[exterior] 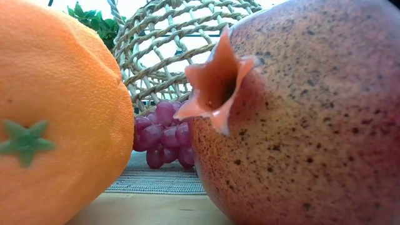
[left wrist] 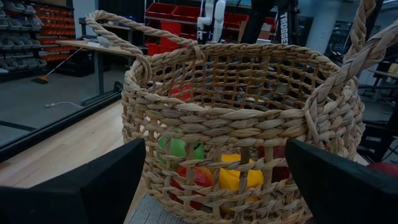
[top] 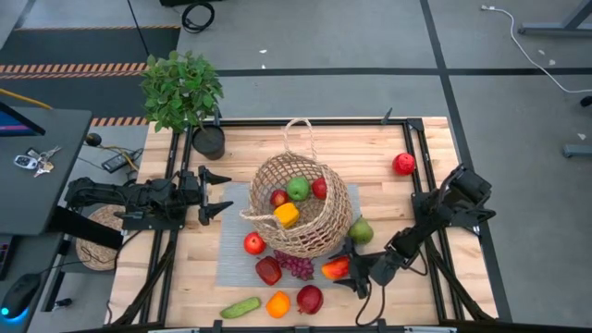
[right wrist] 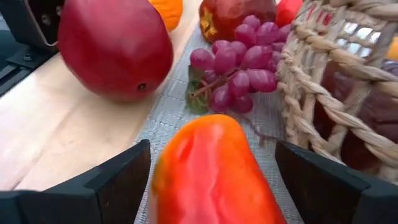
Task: Build produce basket
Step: Put the mango into the basket
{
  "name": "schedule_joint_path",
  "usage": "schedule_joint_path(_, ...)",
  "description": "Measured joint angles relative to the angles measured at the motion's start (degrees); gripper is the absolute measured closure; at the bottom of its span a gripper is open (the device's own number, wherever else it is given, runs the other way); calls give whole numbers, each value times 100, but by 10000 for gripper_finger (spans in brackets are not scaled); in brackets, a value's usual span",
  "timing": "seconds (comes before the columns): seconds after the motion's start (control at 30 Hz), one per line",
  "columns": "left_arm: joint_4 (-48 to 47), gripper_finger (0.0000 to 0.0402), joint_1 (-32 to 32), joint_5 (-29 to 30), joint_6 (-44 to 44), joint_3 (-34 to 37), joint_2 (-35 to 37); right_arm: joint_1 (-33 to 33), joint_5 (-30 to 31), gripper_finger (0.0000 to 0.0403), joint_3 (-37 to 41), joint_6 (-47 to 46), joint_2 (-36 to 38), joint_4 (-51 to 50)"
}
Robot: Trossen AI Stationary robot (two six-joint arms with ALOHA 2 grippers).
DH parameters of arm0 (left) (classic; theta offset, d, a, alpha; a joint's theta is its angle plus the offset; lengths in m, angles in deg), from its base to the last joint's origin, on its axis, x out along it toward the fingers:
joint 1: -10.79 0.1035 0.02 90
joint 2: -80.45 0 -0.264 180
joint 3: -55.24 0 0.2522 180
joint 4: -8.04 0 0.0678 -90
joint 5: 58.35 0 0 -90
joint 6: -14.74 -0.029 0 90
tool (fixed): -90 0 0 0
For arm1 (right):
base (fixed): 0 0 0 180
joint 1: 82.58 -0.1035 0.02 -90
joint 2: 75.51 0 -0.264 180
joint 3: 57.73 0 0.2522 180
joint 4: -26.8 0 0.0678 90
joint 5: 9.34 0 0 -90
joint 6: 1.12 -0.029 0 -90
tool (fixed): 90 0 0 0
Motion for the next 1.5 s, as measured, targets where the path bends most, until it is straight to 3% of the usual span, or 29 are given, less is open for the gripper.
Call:
schedule_joint_path(0.6, 0, 10, 0, 2, 1, 0, 0, 544, -660, 55, 7, -1059, 174, -179)
schedule_joint_path(0.9, -1, 10, 0, 2, -1, 0, 0, 408, -140, 55, 4, -1824, 539, -1288)
schedule_joint_path(1.3, -1, 10, 0, 2, -1, 0, 2, 128, -128, 55, -26, -2274, 538, -1673)
schedule_joint_path(1.5, 1, 10, 0, 2, 1, -1, 1, -5, -13, 55, -424, -2334, 535, -2464)
